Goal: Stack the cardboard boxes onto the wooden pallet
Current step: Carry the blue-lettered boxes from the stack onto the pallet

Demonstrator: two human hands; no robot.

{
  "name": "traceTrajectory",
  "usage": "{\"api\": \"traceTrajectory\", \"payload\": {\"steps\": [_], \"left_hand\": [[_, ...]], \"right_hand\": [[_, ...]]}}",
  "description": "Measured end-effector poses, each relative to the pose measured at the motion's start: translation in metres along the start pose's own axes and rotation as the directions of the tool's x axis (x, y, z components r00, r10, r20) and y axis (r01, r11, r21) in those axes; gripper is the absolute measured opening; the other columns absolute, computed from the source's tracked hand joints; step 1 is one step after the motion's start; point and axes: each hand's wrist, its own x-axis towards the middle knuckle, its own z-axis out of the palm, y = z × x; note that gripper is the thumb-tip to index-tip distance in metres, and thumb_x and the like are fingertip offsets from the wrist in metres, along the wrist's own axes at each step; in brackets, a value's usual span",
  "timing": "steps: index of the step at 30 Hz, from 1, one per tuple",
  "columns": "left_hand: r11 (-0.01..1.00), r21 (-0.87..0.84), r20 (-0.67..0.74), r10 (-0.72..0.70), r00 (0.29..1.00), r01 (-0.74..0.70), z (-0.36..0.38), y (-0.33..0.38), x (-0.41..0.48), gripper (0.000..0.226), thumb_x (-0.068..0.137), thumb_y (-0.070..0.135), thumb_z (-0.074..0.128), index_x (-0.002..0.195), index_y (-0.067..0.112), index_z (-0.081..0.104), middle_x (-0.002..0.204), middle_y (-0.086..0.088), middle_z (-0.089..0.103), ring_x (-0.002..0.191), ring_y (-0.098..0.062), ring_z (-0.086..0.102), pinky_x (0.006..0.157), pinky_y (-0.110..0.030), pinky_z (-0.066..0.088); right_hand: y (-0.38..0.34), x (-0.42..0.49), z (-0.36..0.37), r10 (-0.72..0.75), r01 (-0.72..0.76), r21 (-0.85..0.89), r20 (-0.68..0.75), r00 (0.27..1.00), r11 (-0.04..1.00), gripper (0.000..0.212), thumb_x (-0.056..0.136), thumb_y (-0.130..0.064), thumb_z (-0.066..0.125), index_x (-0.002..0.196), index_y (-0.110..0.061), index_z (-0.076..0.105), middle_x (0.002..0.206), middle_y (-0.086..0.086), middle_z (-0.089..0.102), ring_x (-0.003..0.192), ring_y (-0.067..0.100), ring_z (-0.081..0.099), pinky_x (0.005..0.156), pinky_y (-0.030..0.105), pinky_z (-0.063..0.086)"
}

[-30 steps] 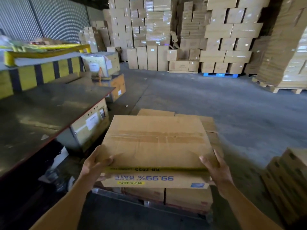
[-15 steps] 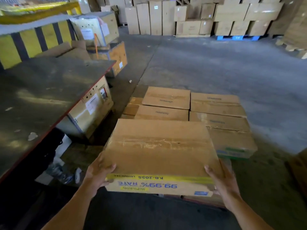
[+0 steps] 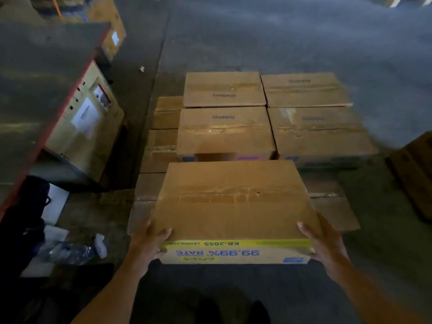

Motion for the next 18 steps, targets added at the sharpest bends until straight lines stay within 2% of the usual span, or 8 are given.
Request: {"api": "traceTrajectory", "payload": {"steps": [3, 5, 8, 10, 11, 13, 15, 18], "left_hand": [[0.999, -0.035, 0.031, -0.029, 0.999, 0.030, -0.001, -0.008, 0.024, 0.087, 0.085, 0.011, 0.074, 0.152, 0.042, 0.028, 0.155, -0.003, 0.037, 0.129, -0.034, 0.050, 0.092, -0.057, 0.052], [0.998, -0.040, 0.043, -0.036, 0.998, 0.038, 0.002, -0.014, 0.041, 0.089, 0.086, 0.010, 0.073, 0.153, 0.044, 0.026, 0.157, -0.002, 0.034, 0.134, -0.035, 0.046, 0.093, -0.058, 0.051], [0.998, -0.058, 0.034, -0.032, 0.999, 0.034, 0.005, -0.021, 0.065, 0.090, 0.085, 0.010, 0.073, 0.153, 0.044, 0.025, 0.159, -0.002, 0.032, 0.137, -0.035, 0.043, 0.096, -0.060, 0.050], [0.998, -0.064, 0.036, -0.018, 0.999, 0.021, 0.008, -0.026, 0.080, 0.089, 0.086, 0.009, 0.072, 0.154, 0.041, 0.025, 0.160, -0.001, 0.029, 0.138, -0.034, 0.042, 0.099, -0.060, 0.049], [0.998, -0.062, 0.036, -0.009, 0.999, 0.011, 0.009, -0.029, 0.086, 0.088, 0.086, 0.009, 0.071, 0.154, 0.041, 0.025, 0.161, 0.000, 0.028, 0.137, -0.033, 0.042, 0.099, -0.059, 0.049], [0.998, -0.061, 0.039, 0.015, 0.999, -0.012, 0.010, -0.036, 0.098, 0.086, 0.087, 0.008, 0.070, 0.154, 0.041, 0.026, 0.160, 0.000, 0.027, 0.137, -0.032, 0.043, 0.099, -0.058, 0.049], [0.997, -0.073, 0.053, 0.028, 0.998, -0.024, 0.012, -0.043, 0.110, 0.085, 0.088, 0.009, 0.070, 0.154, 0.042, 0.027, 0.161, 0.001, 0.027, 0.137, -0.031, 0.043, 0.101, -0.061, 0.047], [0.994, -0.108, 0.048, 0.008, 0.999, -0.003, 0.017, -0.054, 0.124, 0.084, 0.090, 0.009, 0.068, 0.155, 0.041, 0.025, 0.162, 0.001, 0.025, 0.139, -0.029, 0.041, 0.107, -0.064, 0.039]], "right_hand": [[0.005, 0.015, 0.011, 0.005, -0.005, -0.034, -0.005, 1.000, 0.999, 0.073, 0.074, -0.063, 0.077, 0.136, -0.049, 0.043, 0.121, -0.005, 0.052, 0.119, 0.031, 0.055, 0.096, 0.062, 0.051], [0.006, 0.028, 0.018, -0.011, 0.011, -0.056, 0.001, 1.000, 0.998, 0.075, 0.073, -0.065, 0.076, 0.136, -0.049, 0.041, 0.116, -0.008, 0.052, 0.117, 0.030, 0.055, 0.096, 0.062, 0.051], [0.010, 0.050, 0.028, -0.027, 0.027, -0.049, 0.003, 1.000, 0.998, 0.055, 0.075, -0.059, 0.077, 0.121, -0.058, 0.048, 0.105, -0.021, 0.057, 0.114, 0.028, 0.058, 0.097, 0.060, 0.051], [0.013, 0.064, 0.037, -0.044, 0.043, -0.049, -0.015, 0.999, 0.998, 0.040, 0.079, -0.052, 0.078, 0.102, -0.070, 0.050, 0.102, -0.026, 0.057, 0.108, 0.023, 0.060, 0.097, 0.058, 0.052], [0.016, 0.072, 0.040, -0.052, 0.051, -0.040, -0.025, 0.998, 0.998, 0.039, 0.080, -0.050, 0.078, 0.093, -0.073, 0.050, 0.102, -0.026, 0.058, 0.107, 0.022, 0.061, 0.097, 0.057, 0.052], [0.021, 0.086, 0.048, -0.060, 0.059, -0.032, -0.022, 0.998, 0.998, 0.038, 0.078, -0.049, 0.080, 0.090, -0.074, 0.053, 0.106, -0.026, 0.061, 0.109, 0.022, 0.062, 0.099, 0.056, 0.052], [0.028, 0.099, 0.055, -0.052, 0.052, -0.014, -0.011, 0.999, 0.999, 0.045, 0.068, -0.056, 0.081, 0.106, -0.065, 0.058, 0.114, -0.020, 0.065, 0.114, 0.022, 0.063, 0.100, 0.055, 0.051], [0.035, 0.119, 0.065, -0.032, 0.031, -0.030, -0.023, 0.999, 0.999, 0.090, 0.057, -0.065, 0.081, 0.138, -0.045, 0.048, 0.132, -0.011, 0.062, 0.121, 0.023, 0.060, 0.101, 0.055, 0.050]]}}
